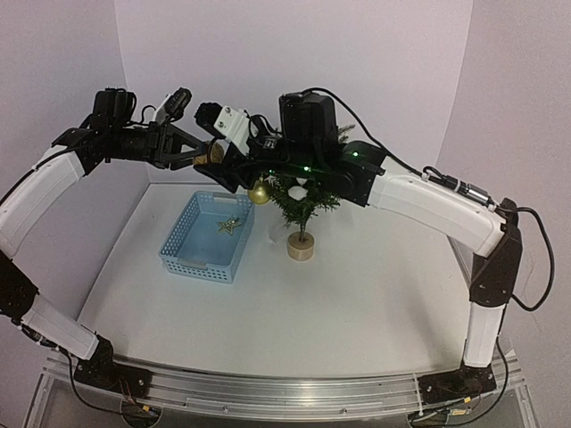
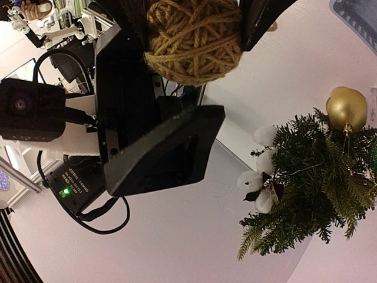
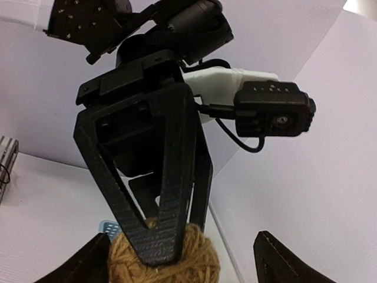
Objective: Decorate the small christmas tree
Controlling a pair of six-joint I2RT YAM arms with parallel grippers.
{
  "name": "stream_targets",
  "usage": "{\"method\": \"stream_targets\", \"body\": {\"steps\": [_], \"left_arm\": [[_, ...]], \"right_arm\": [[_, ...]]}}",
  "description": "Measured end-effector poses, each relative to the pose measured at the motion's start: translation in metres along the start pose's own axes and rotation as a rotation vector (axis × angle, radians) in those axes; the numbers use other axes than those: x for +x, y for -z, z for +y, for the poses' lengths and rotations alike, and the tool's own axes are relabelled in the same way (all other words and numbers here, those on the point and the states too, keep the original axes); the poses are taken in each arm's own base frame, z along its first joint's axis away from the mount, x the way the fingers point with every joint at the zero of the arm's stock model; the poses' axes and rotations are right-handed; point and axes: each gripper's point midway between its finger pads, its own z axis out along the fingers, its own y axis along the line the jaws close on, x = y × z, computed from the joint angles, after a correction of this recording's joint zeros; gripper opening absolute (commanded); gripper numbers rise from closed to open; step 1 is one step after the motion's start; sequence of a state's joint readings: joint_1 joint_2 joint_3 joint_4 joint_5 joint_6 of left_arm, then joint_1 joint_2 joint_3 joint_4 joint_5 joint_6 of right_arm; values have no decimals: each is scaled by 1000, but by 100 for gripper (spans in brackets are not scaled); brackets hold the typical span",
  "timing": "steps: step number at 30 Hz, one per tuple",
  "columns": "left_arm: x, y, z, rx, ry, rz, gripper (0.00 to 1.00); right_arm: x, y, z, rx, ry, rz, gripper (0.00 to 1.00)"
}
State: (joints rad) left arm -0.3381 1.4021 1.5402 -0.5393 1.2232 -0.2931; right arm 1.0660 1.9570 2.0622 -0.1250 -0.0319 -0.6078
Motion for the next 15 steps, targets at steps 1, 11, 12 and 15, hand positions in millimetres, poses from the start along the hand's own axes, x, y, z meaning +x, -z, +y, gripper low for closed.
{"method": "stream_targets", "body": {"steps": [1, 11, 12, 15], "left_arm": [[0, -1, -1, 3, 1, 1, 46], [-3, -1, -3, 13, -6, -5, 44], [-3, -1, -3, 13, -11, -7, 44], [-3, -1, -4, 13, -12, -7, 44]], "right_arm": [[-1, -2, 0, 2, 13, -4, 69], [3, -7, 2, 12, 26, 6, 58], [4, -7, 2, 14, 22, 10, 57], [9, -9, 3, 20, 22, 23, 57]]}}
